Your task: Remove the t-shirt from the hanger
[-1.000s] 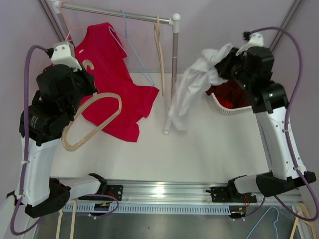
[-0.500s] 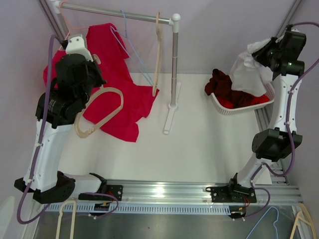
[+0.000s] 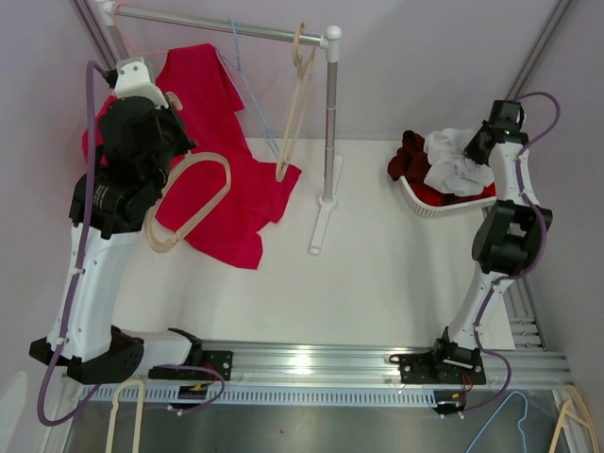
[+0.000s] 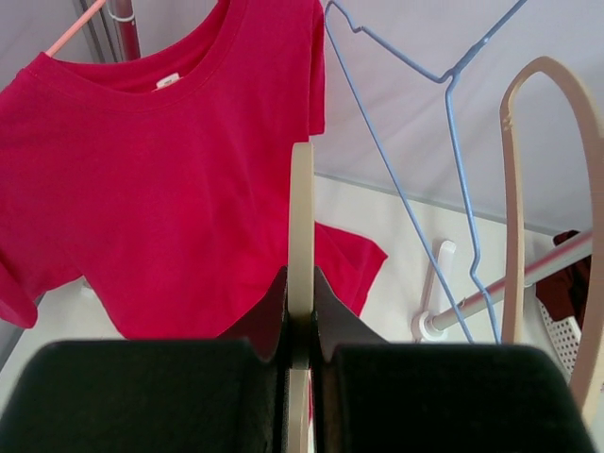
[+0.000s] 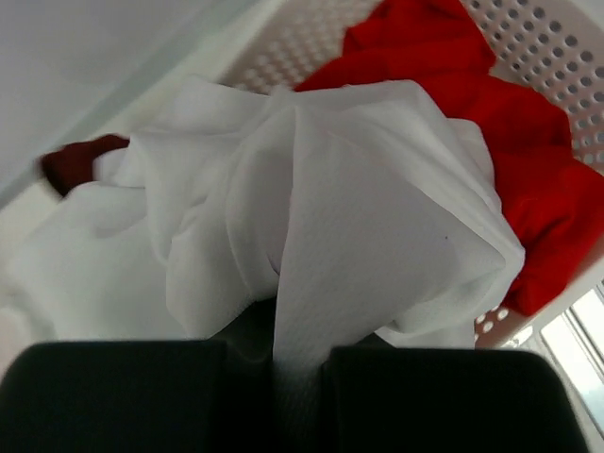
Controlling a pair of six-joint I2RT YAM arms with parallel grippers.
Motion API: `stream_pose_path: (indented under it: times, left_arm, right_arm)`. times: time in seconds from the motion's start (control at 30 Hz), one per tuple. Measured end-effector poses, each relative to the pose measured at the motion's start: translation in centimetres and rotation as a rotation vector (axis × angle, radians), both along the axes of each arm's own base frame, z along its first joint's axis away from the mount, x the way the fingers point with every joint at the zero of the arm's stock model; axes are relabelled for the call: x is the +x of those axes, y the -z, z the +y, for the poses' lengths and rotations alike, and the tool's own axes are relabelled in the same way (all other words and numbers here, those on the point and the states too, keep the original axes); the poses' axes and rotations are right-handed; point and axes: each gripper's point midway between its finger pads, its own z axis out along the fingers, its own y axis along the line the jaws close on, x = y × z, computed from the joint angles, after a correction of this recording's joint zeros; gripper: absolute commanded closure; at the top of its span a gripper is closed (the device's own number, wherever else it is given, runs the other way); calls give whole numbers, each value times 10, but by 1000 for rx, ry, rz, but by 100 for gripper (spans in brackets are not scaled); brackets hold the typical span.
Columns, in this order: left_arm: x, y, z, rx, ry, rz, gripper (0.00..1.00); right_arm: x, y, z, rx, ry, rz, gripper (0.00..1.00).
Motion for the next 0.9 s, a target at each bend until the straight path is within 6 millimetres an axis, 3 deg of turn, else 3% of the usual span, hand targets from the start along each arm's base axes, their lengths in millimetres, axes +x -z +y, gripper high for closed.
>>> stream_pose_path:
  times: [0.1,0.23,0.3,0.33,0.5,0.53,0.57,0.6,0.63,0.9]
  left_arm:
    - [2,-4,-1,-7,0,-18,99]
    - [6,-10,-1,-4,-4,-40,99]
    - [8,-15,0,3,-7,-61,99]
    - [9,-17,1,5,-11,-72,99]
    - [19,-35,6,19,-27,-154,99]
    - [23,-37,7,27,-30,-170,99]
    - [26,-38,8,35,-33,-183,99]
    - [29,-39,9,43,-34,-192,99]
    - [32,-39,9,51,-32,-201,99]
    - [57,-39,12,53,27,-279,99]
  right_arm:
    - [7,55,-16,-42,45,129,100]
    - [-5,132,-35,-100,103,358,100]
    - [-10,150,-43,-135,128,416,99]
    - [-12,152,-45,-156,141,430,93]
    - [-20,142,-41,-207,156,438,76]
    - [-23,140,-39,-203,155,442,65]
    - [-25,137,-40,-200,158,445,31]
    - [-28,133,-41,-199,163,448,14]
    - [-34,128,-45,-207,172,459,9]
    - [-51,57,-66,-218,228,390,7]
